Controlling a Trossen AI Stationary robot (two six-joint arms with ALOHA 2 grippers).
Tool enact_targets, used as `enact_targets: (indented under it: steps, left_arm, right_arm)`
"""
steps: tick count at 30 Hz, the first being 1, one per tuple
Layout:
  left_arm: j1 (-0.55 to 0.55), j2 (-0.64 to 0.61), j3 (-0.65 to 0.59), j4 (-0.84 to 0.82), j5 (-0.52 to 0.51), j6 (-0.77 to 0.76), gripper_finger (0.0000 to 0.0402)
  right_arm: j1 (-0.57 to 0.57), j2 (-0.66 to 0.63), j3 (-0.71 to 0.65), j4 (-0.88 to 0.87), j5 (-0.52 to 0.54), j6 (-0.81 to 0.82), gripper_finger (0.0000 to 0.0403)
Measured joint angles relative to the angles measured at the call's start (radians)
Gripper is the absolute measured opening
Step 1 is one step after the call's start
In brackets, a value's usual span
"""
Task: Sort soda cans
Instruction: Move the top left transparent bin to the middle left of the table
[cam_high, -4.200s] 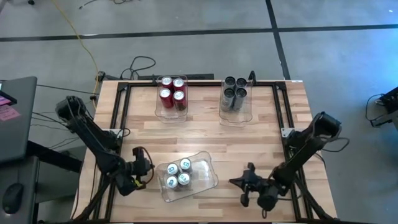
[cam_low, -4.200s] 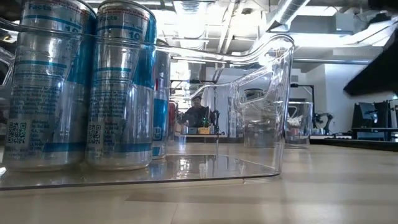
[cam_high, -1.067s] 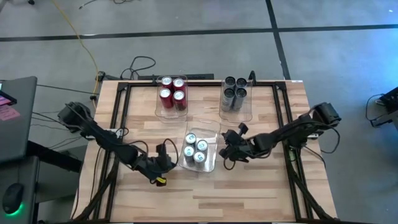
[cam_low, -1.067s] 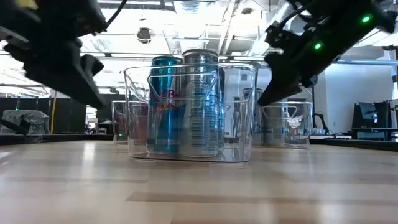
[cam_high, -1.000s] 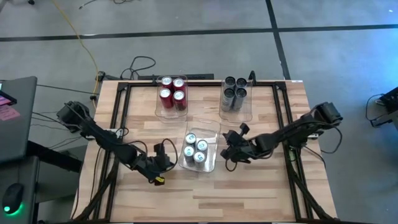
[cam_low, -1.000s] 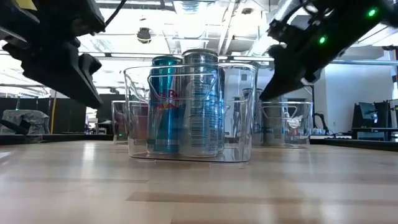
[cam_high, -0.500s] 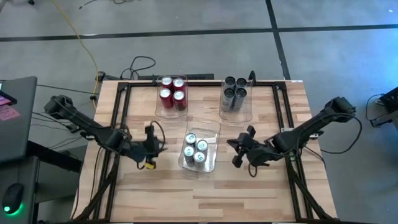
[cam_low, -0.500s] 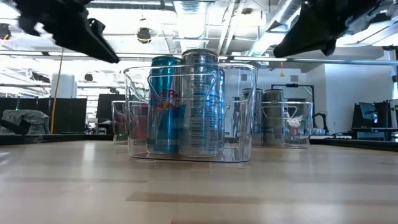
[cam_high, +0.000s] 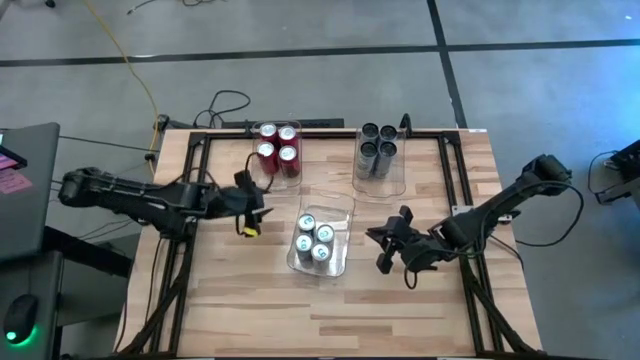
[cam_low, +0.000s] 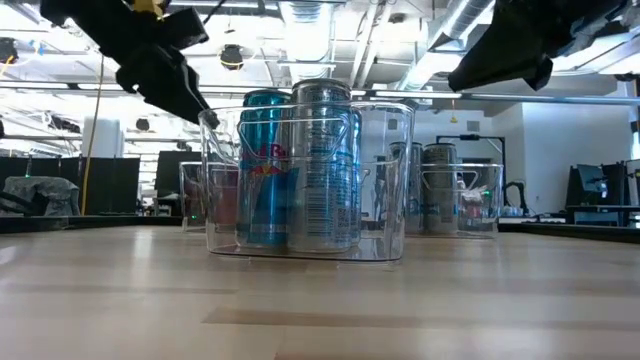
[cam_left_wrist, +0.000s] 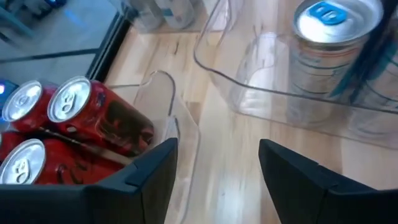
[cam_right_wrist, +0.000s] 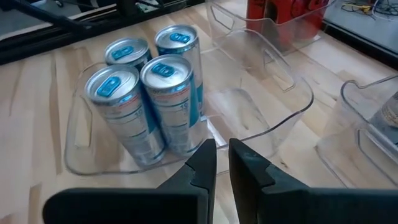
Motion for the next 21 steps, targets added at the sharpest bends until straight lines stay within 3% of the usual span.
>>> enact_targets:
  steps: [21]
  left_arm:
    - [0.263,0.018,0.0,0.011,0.218,0.158,0.022]
  right_arm:
    - [0.011,0.0,0.0,0.0,0.017,-0.008,0.0062]
